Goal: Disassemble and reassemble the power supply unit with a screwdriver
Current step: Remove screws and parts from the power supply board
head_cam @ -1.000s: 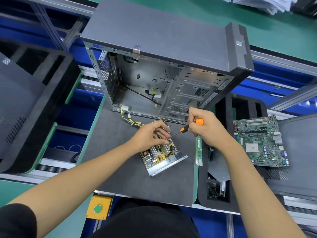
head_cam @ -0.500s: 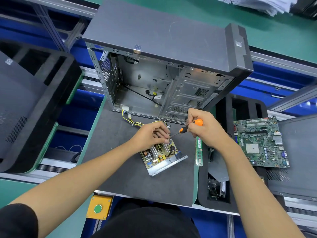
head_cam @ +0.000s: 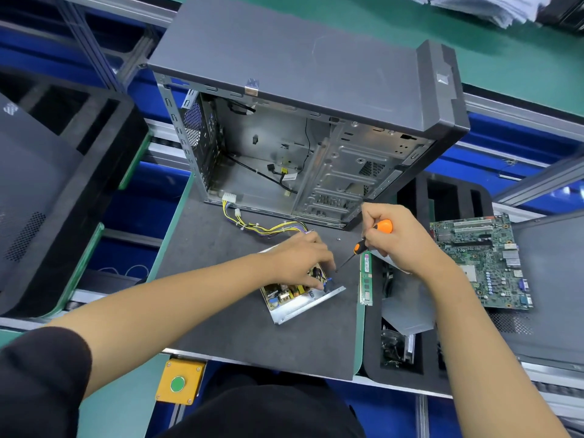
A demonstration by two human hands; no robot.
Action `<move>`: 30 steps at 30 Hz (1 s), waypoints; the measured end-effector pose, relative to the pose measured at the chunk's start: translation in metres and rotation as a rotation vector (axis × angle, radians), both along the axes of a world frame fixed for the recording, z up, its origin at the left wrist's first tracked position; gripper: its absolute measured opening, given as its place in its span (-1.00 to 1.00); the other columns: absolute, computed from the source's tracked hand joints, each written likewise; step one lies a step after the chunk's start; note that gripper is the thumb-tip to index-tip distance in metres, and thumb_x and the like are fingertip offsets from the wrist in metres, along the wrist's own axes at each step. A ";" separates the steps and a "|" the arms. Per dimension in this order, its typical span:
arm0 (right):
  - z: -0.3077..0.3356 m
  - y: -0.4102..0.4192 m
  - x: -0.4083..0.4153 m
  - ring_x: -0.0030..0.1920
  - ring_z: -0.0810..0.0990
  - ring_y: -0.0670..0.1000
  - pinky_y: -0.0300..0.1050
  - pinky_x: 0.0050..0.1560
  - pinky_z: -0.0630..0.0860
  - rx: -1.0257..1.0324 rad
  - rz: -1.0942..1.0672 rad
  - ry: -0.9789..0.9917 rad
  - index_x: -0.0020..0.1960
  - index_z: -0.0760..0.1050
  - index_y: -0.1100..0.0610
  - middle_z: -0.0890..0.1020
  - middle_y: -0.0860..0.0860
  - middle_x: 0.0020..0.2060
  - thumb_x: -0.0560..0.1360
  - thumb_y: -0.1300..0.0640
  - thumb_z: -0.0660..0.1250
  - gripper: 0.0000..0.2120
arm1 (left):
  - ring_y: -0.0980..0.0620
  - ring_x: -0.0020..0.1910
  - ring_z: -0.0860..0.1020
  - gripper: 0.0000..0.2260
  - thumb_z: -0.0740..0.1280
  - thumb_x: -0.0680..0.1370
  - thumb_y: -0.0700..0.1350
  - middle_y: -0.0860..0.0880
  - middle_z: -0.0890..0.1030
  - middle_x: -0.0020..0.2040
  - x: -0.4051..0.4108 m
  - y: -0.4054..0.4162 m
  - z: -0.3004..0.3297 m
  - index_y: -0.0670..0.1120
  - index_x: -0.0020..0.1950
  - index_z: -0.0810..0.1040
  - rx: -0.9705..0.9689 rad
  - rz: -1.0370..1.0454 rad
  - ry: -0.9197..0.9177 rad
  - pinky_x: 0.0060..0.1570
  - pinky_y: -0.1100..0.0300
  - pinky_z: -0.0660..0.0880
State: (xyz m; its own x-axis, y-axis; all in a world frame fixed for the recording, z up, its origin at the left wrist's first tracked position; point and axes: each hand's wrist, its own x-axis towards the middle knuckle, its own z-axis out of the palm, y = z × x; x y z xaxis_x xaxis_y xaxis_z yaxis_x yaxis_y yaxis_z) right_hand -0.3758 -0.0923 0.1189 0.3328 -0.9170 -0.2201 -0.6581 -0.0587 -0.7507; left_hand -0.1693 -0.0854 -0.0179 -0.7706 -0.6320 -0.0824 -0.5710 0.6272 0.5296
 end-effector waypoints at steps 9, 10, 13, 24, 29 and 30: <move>0.000 0.002 -0.006 -0.34 0.49 0.23 0.18 -0.31 0.50 -0.003 -0.028 -0.062 -0.34 0.32 0.13 0.42 -0.05 -0.47 0.27 0.21 0.23 -0.92 | 0.14 0.13 0.40 -0.53 0.53 0.41 0.24 0.22 0.64 0.09 -0.004 -0.012 -0.006 0.12 0.24 0.58 0.203 0.012 0.118 0.19 0.14 0.26; -0.001 0.002 -0.007 -0.30 0.51 0.28 0.12 -0.32 0.47 -0.005 -0.034 -0.066 -0.33 0.33 0.13 0.43 -0.05 -0.45 0.27 0.20 0.23 -0.93 | 0.16 0.12 0.42 -0.56 0.54 0.41 0.21 0.23 0.65 0.07 -0.003 -0.012 -0.006 0.11 0.22 0.59 0.245 0.038 0.171 0.20 0.15 0.28; -0.004 0.001 -0.006 -0.30 0.51 0.23 0.06 -0.30 0.45 -0.011 -0.044 -0.062 -0.33 0.34 0.11 0.46 -0.06 -0.43 0.28 0.20 0.23 -0.94 | 0.17 0.10 0.46 -0.66 0.55 0.44 0.14 0.25 0.65 0.02 0.001 -0.012 -0.005 0.10 0.16 0.62 0.313 0.081 0.267 0.17 0.17 0.38; -0.007 -0.002 -0.002 -0.37 0.49 0.01 -0.10 -0.37 0.41 0.008 -0.048 -0.095 -0.32 0.34 0.10 0.53 0.00 -0.41 0.28 0.21 0.22 -0.94 | 0.12 0.03 0.50 -0.85 0.54 0.49 0.00 0.17 0.71 -0.02 0.002 -0.008 -0.001 0.00 -0.01 0.69 0.345 0.177 0.353 0.12 0.00 0.47; -0.003 -0.003 -0.001 -0.41 0.50 -0.04 -0.11 -0.39 0.43 -0.001 -0.037 -0.087 -0.32 0.35 0.07 0.54 -0.04 -0.40 0.25 0.10 0.23 -0.94 | 0.16 0.02 0.50 -0.89 0.53 0.51 -0.01 0.15 0.71 -0.01 0.003 -0.008 0.001 0.04 -0.01 0.66 0.383 0.189 0.356 0.10 -0.01 0.49; -0.003 -0.003 -0.001 -0.40 0.51 -0.02 -0.10 -0.39 0.43 -0.002 -0.037 -0.085 -0.32 0.36 0.07 0.55 -0.03 -0.40 0.23 0.06 0.22 -0.91 | 0.17 0.02 0.50 -0.90 0.52 0.52 -0.01 0.15 0.71 0.00 0.004 -0.008 0.001 0.05 -0.01 0.66 0.382 0.190 0.354 0.10 0.00 0.49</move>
